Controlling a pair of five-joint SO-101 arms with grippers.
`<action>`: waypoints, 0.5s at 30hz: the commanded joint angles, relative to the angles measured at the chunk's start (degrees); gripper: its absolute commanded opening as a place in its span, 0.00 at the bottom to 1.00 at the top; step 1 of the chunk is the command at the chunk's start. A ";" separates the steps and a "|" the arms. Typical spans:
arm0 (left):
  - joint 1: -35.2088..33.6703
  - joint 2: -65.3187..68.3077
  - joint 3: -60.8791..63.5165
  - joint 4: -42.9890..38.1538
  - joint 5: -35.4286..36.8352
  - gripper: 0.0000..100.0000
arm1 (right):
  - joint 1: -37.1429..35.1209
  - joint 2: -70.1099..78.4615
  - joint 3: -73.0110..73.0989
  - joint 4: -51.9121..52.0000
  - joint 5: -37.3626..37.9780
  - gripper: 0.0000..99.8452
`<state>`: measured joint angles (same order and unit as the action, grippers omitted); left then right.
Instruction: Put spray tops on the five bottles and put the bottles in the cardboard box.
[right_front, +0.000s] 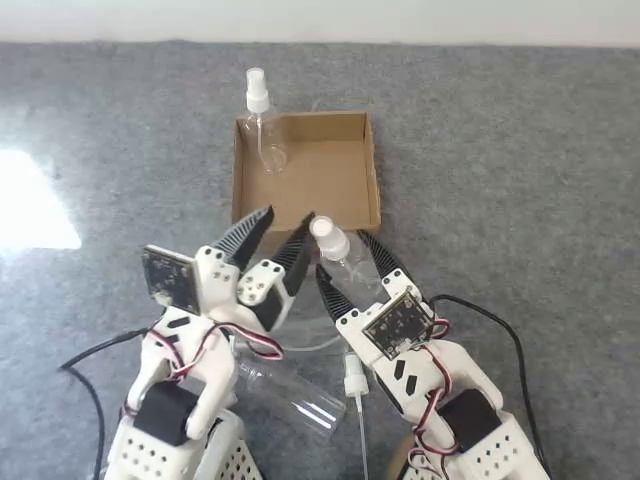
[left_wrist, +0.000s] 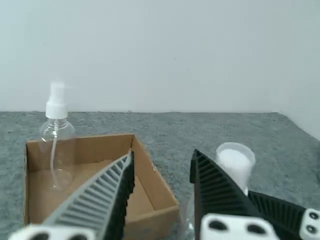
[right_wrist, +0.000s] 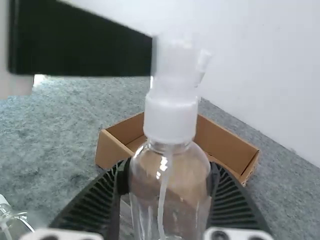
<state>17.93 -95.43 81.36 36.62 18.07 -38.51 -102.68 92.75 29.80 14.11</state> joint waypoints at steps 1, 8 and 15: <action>3.69 0.26 -0.40 -1.67 -3.96 0.17 | 0.40 -1.45 -1.85 -1.01 -0.53 0.11; 7.56 -0.18 -0.57 0.35 -5.63 0.17 | 0.40 -1.45 -1.58 -0.92 -0.35 0.11; 7.56 -0.18 -0.57 0.35 -5.63 0.17 | 0.40 -1.36 -1.58 -0.92 -0.26 0.11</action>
<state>24.88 -96.13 81.45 36.53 13.05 -38.42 -102.68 92.75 29.80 14.11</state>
